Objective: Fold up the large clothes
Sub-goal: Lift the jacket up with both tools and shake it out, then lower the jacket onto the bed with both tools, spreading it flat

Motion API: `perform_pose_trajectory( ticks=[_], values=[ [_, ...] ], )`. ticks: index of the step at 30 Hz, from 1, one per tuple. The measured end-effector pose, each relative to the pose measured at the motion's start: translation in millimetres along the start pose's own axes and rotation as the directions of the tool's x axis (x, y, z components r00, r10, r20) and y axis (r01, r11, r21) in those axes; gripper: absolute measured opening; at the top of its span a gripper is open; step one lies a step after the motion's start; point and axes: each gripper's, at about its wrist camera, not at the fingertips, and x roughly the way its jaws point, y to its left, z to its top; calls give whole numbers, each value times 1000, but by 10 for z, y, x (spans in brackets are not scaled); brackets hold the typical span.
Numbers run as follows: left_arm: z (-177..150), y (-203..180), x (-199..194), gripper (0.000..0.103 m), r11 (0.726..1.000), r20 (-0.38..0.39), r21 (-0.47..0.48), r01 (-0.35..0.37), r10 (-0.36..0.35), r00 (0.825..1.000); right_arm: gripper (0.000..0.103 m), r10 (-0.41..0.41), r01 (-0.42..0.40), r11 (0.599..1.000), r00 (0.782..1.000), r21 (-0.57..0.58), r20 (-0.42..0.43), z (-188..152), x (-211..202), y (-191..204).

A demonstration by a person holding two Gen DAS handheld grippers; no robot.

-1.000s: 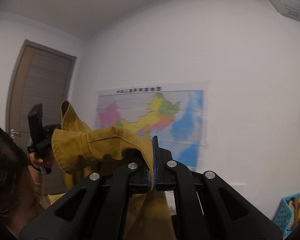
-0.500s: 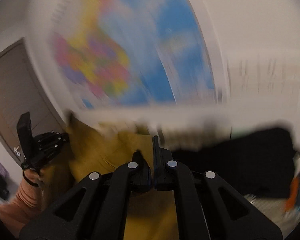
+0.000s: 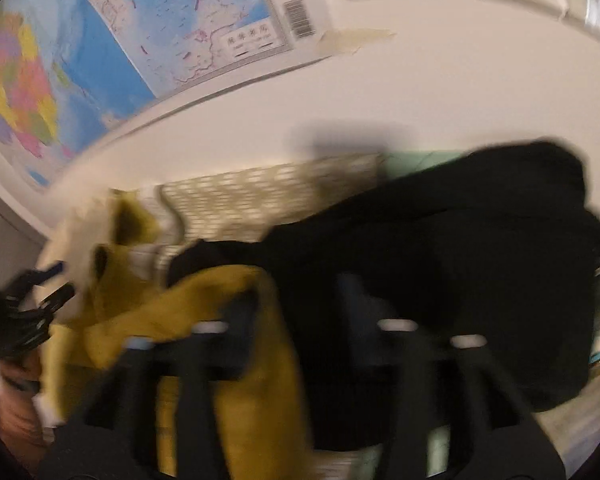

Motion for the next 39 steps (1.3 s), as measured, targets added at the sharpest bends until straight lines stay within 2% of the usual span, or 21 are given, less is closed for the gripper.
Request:
perform_pose_trajectory(
  ticks=[3,5,7,9,11,13,15,16,17,18,22,24,27,30,31,32,34,35,36,37,39],
  values=[
    [-144,-65,159,77,999,-89,24,34,-32,995,73,-14,24,993,996,-118,84,-79,-336,130],
    [-228,-71,238,77,999,-115,31,43,-40,993,81,5,30,959,993,-281,121,-197,-584,405],
    [-272,-114,296,78,998,-128,55,41,-34,991,90,-18,88,894,987,-440,161,-367,-699,683],
    [-292,-168,329,77,997,-130,75,28,-18,991,94,-67,163,786,981,-596,180,-553,-623,975],
    [-283,-189,354,59,997,-137,70,31,-21,990,92,-136,223,661,975,-716,178,-695,-392,1182],
    [-265,-161,393,20,998,-157,29,49,-44,987,86,-164,230,620,973,-750,162,-719,-197,1240],
    [-239,-107,403,5,997,-163,-14,69,-71,984,63,-169,214,610,976,-762,139,-692,-38,1251],
    [-221,-68,378,4,996,-151,-43,77,-83,985,51,-155,183,622,982,-761,110,-645,23,1244],
    [-201,-43,350,4,996,-140,-56,75,-83,987,25,-130,141,655,989,-742,73,-566,55,1215],
    [-163,-9,296,3,995,-117,-72,74,-82,990,17,-112,117,692,992,-713,54,-488,62,1187],
    [68,210,-44,1,985,12,-148,84,-83,996,10,29,29,876,993,-482,111,51,-221,970],
    [199,339,-197,1,981,65,-184,62,-51,997,9,83,-16,928,983,-373,163,268,-342,826],
    [279,463,-213,2,973,74,-222,59,-44,996,9,101,-62,971,982,-232,159,466,-199,657],
    [221,451,-21,4,979,19,-205,-7,12,1000,9,42,-29,986,996,-167,78,472,269,565],
    [158,443,62,15,978,-24,-211,-11,6,1000,9,30,-26,991,999,-130,30,436,468,513],
    [98,422,117,22,977,-53,-214,10,-22,998,10,3,-5,994,1000,-113,-17,394,634,472],
    [18,361,108,43,982,-49,-187,10,-20,999,13,-3,2,996,1000,-91,-19,329,713,434],
    [-48,299,45,52,988,-41,-156,11,-17,999,28,-12,11,997,1000,-79,-8,301,667,423],
    [-108,248,-25,68,990,-29,-139,27,-31,999,54,-40,41,997,999,-60,4,290,581,398],
    [-191,193,-144,79,991,-6,-117,60,-61,998,64,-45,46,998,999,-48,23,276,488,379],
    [-332,120,-318,83,994,9,-86,69,-68,998,70,12,-9,998,998,-62,60,185,168,370]
  ],
)
